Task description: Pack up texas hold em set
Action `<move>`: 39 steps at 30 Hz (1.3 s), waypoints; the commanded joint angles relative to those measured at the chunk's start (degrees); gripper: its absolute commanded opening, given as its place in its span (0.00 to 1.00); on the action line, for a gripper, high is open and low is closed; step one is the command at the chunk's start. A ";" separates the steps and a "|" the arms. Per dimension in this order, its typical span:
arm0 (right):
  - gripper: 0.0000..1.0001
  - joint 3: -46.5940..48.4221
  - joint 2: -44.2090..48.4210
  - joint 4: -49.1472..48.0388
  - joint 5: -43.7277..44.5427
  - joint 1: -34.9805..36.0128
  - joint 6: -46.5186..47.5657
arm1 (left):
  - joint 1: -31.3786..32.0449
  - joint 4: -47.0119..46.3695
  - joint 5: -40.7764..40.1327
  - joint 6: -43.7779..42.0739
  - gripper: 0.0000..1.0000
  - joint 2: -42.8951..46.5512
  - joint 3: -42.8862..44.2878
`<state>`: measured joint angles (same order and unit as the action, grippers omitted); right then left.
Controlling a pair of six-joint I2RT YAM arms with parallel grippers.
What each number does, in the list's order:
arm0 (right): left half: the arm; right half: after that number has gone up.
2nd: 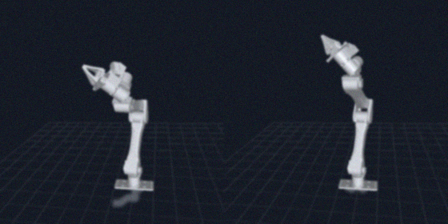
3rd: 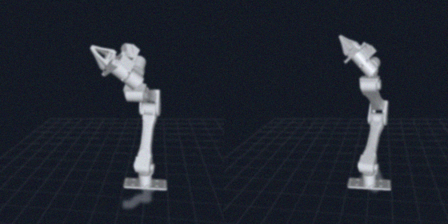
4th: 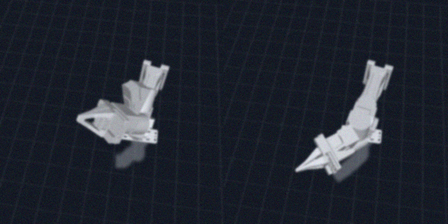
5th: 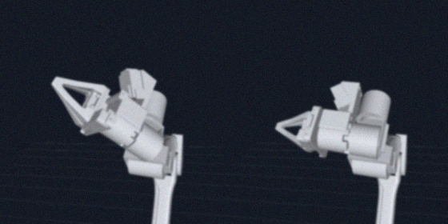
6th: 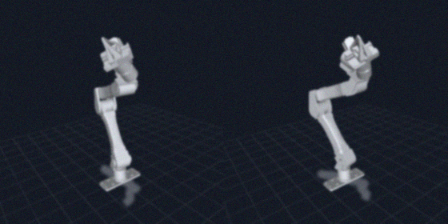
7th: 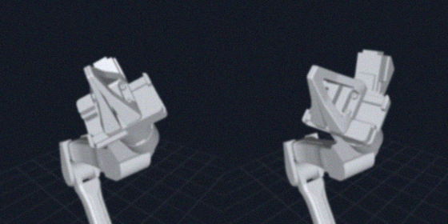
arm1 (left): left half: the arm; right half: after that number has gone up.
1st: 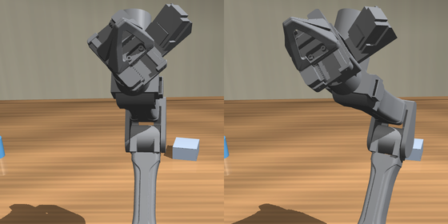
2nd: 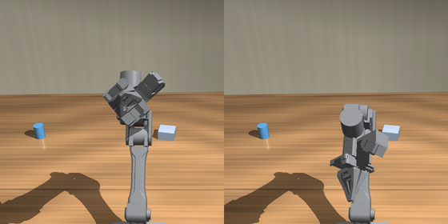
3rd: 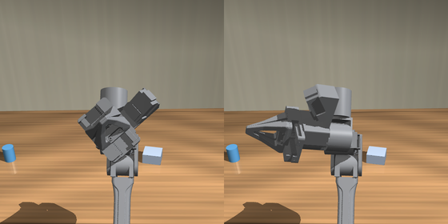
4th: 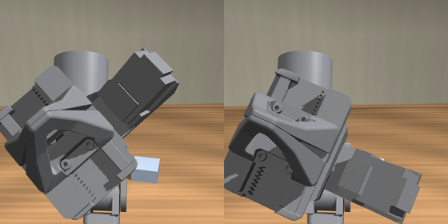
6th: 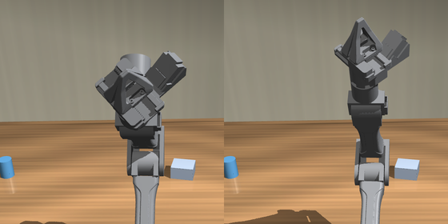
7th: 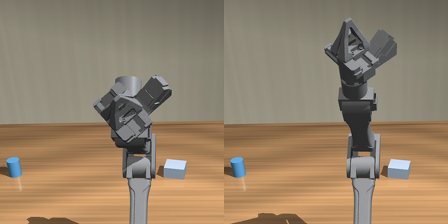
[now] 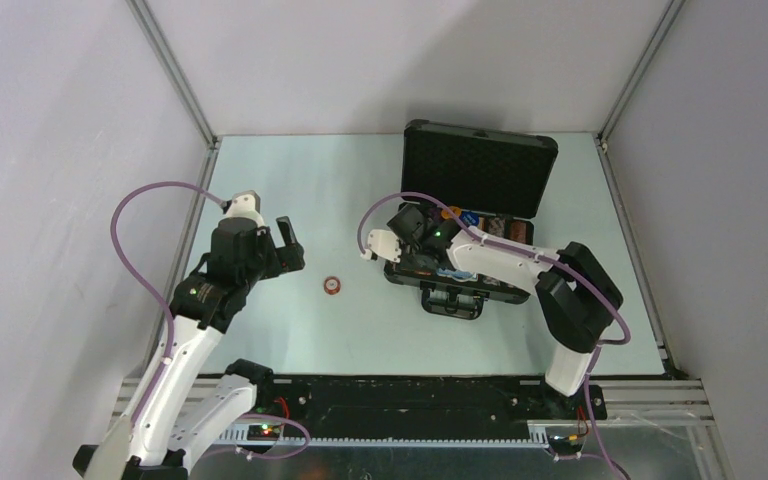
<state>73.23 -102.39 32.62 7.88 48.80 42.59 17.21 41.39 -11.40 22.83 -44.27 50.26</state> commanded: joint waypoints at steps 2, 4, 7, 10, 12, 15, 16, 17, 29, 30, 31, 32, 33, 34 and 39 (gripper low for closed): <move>0.11 -3.85 -2.11 1.47 -9.11 1.68 -4.42 | -0.48 -0.25 0.44 -1.43 1.00 -0.03 -0.34; 0.19 -3.88 -0.81 1.40 -9.14 1.25 -3.99 | -0.49 -0.29 0.41 -1.45 0.99 0.04 -0.34; 0.32 -3.87 1.03 1.28 -9.12 0.99 -2.77 | -0.51 -0.23 0.30 -1.41 0.99 0.02 -0.29; 0.35 -3.88 2.20 0.70 -9.23 0.72 -2.22 | -0.51 -0.25 0.22 -1.43 0.99 0.14 -0.36; 0.36 -3.83 2.72 0.36 -9.34 0.52 -2.07 | -0.51 -0.21 0.18 -1.40 0.99 0.12 -0.34; 0.36 -3.76 3.81 0.09 -9.69 0.29 -2.07 | -0.46 -0.22 0.14 -1.42 0.99 0.14 -0.34; 0.37 -3.74 4.31 0.13 -9.88 0.27 -2.03 | -0.48 -0.20 0.15 -1.45 1.00 0.15 -0.34; 0.37 -3.68 4.57 0.33 -10.36 0.16 -2.00 | -0.51 -0.23 0.15 -1.42 1.00 0.15 -0.34; 0.38 -3.45 5.06 1.16 -10.72 -1.33 -1.68 | -0.47 -0.18 0.28 -1.46 0.99 -0.04 -0.34; 0.37 -3.45 5.03 1.09 -10.44 -1.38 -1.61 | -0.50 -0.17 0.30 -1.43 0.99 -0.03 -0.36; 0.36 -3.45 4.99 1.02 -10.30 -1.44 -1.56 | -0.51 -0.26 0.25 -1.46 0.99 -0.03 -0.34; 0.34 -3.45 4.89 0.86 -10.20 -1.54 -1.60 | -0.51 -0.25 0.26 -1.42 1.00 -0.03 -0.34; 0.32 -3.45 4.91 0.77 -10.18 -1.57 -1.67 | -0.47 -0.21 0.29 -1.42 0.99 -0.05 -0.36; 0.31 -3.40 4.85 0.60 -10.34 -1.59 -1.74 | -0.52 -0.22 0.29 -1.40 1.00 -0.04 -0.39; 0.35 -3.40 4.43 0.05 -10.47 -1.76 -1.89 | -0.55 -0.23 0.21 -1.43 1.00 0.08 -0.35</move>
<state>70.83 -98.04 29.74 0.73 46.74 42.02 17.21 41.39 -11.40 22.81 -44.27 50.26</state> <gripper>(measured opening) 0.332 0.994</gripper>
